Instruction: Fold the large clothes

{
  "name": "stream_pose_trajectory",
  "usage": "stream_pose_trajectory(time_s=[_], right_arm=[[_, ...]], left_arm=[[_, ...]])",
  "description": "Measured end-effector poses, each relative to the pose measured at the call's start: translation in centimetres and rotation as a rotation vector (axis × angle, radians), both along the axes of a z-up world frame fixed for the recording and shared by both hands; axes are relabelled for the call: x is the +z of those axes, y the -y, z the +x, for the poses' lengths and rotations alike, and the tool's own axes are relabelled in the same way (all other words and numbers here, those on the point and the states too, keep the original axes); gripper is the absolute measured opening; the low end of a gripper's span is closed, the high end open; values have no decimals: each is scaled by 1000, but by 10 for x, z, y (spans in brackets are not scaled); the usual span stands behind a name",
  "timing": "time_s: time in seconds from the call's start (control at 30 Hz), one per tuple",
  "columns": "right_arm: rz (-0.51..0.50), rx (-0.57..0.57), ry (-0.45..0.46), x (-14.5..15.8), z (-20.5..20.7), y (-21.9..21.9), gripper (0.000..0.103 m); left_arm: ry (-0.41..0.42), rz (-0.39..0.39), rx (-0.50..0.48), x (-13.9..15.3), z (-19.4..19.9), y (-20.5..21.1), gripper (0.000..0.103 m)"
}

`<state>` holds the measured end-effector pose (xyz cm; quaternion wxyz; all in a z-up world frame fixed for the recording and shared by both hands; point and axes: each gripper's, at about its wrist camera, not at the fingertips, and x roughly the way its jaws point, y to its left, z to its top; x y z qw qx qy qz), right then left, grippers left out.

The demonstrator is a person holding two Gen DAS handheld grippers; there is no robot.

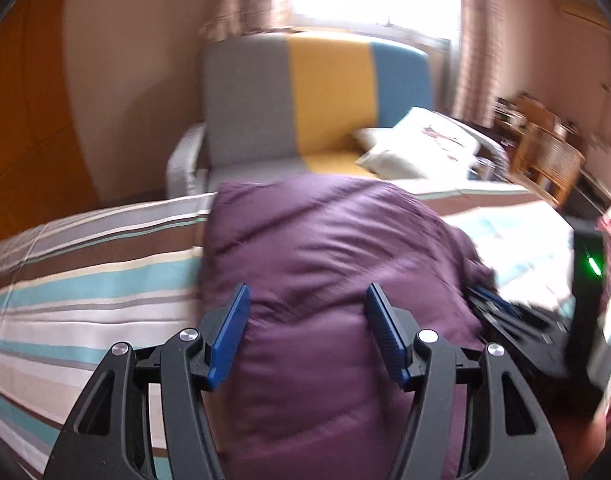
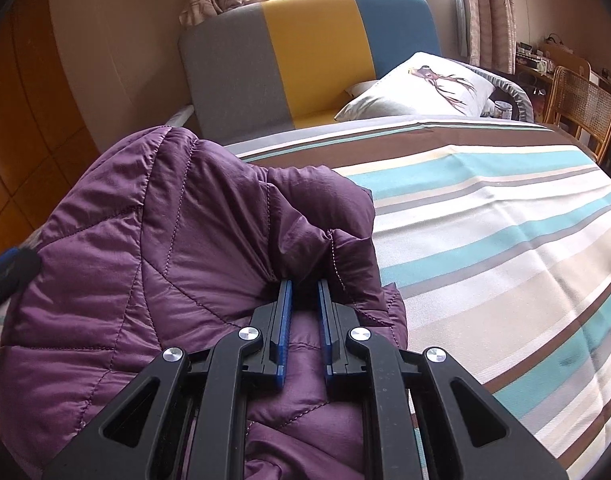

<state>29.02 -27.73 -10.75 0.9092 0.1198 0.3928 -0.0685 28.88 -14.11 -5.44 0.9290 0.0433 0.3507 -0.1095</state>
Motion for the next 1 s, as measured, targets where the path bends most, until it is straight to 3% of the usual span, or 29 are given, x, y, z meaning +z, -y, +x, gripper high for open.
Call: stream_pose_trajectory(time_s=[0.17,0.4,0.73,0.87,1.0], right_arm=[[-2,0,-1,0,0,0,11],[-6,-4,-2,1,1,0,11],[-95,17,-15,26,-12,-11,11],[-74,32,29,48,-34,-18,11],[-30,49,72,63,-65,-26,12]], left_arm=[[-112,26,27,-28,38,-1,64],[-119,29,20,-51,43,-1,65],[-28,28,17,-31,-12,-12,65],[-22,7,-1,-23,-32,-19,65],[-8,9,-7,-20,-52,-27,73]])
